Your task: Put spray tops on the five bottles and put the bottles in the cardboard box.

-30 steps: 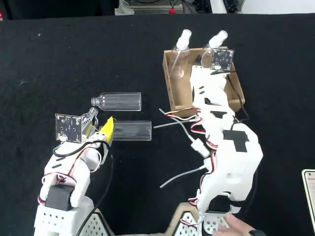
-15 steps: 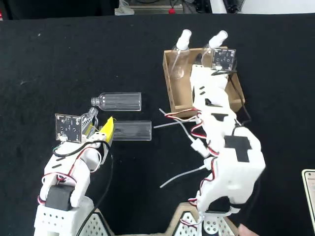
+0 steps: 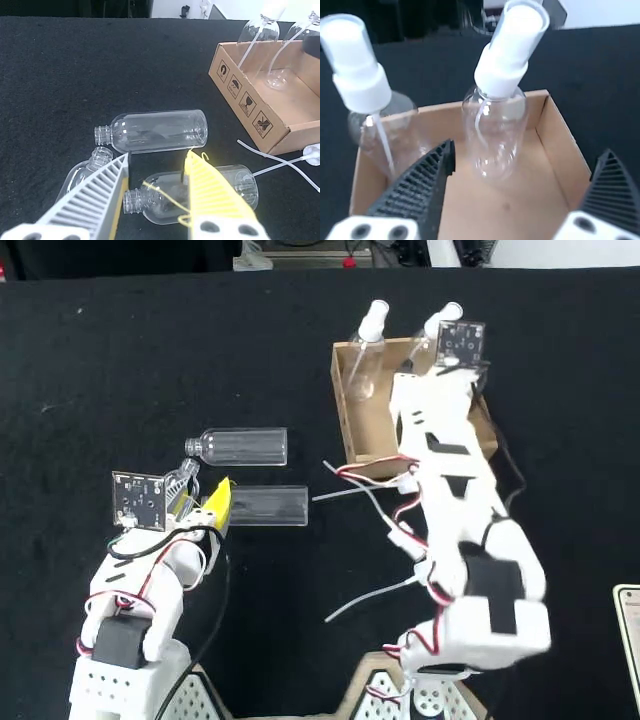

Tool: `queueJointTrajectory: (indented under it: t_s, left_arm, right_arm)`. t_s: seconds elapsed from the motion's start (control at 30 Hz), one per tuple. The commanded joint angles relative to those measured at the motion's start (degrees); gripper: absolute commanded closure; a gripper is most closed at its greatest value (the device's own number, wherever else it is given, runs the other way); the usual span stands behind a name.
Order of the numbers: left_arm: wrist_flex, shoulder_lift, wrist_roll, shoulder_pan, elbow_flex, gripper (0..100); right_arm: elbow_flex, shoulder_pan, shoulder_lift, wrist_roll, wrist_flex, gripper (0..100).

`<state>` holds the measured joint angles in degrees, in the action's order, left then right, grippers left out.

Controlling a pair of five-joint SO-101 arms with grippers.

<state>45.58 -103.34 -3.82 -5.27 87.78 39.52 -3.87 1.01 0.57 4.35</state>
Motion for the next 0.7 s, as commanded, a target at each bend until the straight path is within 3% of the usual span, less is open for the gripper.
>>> queueJointTrajectory:
  t_s: [0.0, 0.17, 0.4, 0.67]
  left_arm:
    - [-1.49, 0.18, 0.53, 0.66, -0.22, 82]
    - [-1.49, 0.18, 0.53, 0.66, -0.22, 82]
    - [-1.49, 0.18, 0.53, 0.75, -0.22, 82]
    - [-1.05, 0.18, 0.53, 0.75, -0.57, 82]
  right_arm:
    - [-0.31, 0.79, -9.27, 0.44, -8.44, 60.0]
    - [-0.66, 1.05, -19.74, 0.44, -26.46, 62.6]
    - [-3.74, 2.73, -29.67, 0.35, -46.59, 80.2]
    - [-9.54, 12.84, -30.99, 0.0, -64.09, 72.4]
